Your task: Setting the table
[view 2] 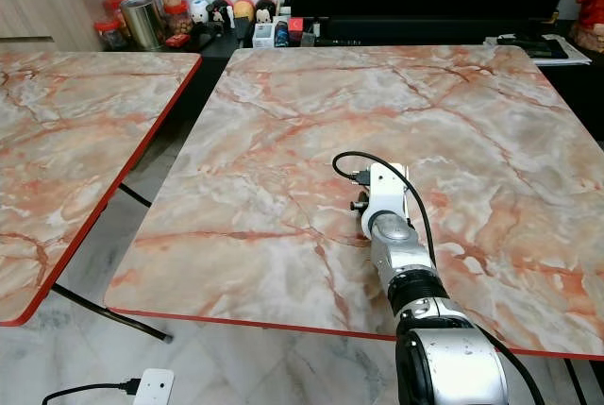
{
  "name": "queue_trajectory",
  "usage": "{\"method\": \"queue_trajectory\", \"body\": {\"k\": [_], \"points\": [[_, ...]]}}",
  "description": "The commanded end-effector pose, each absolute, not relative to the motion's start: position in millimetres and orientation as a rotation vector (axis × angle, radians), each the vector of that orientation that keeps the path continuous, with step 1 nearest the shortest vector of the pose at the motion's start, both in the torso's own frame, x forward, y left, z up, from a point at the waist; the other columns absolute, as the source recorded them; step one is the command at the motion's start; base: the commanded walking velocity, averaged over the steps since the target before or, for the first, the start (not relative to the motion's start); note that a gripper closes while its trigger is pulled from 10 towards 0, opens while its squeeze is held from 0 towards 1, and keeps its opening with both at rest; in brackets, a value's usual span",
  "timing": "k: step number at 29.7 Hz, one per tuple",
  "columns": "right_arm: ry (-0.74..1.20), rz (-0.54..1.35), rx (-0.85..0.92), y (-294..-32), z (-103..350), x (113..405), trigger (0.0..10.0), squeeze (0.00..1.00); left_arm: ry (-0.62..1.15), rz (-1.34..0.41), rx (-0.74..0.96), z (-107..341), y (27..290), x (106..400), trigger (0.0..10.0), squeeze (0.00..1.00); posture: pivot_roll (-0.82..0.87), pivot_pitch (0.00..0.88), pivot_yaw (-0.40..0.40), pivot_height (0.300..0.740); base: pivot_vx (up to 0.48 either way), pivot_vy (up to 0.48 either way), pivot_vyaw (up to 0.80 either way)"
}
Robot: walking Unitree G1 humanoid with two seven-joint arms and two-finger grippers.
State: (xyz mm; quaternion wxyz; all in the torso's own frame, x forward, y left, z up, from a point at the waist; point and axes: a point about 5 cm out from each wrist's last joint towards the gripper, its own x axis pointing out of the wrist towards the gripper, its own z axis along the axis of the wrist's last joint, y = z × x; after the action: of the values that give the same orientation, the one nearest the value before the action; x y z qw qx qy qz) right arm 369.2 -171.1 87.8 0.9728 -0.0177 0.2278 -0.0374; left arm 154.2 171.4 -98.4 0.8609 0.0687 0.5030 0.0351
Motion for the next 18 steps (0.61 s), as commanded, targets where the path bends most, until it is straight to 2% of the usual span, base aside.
{"method": "queue_trajectory", "body": {"k": [1,18], "points": [[0.442,-0.051,-0.038,-165.0,91.1,371.2,0.0,0.00,1.163,0.056,0.126,-108.4,167.3,129.5,10.0,0.00,-0.02,0.052,0.041,0.740,0.000,0.000,0.00],[0.425,-0.033,-0.041,-162.2,92.1,371.8,0.0,0.00,1.153,0.051,0.126,-105.6,167.6,138.4,10.0,0.00,-0.03,0.000,0.044,0.740,0.000,0.000,0.00]]}}
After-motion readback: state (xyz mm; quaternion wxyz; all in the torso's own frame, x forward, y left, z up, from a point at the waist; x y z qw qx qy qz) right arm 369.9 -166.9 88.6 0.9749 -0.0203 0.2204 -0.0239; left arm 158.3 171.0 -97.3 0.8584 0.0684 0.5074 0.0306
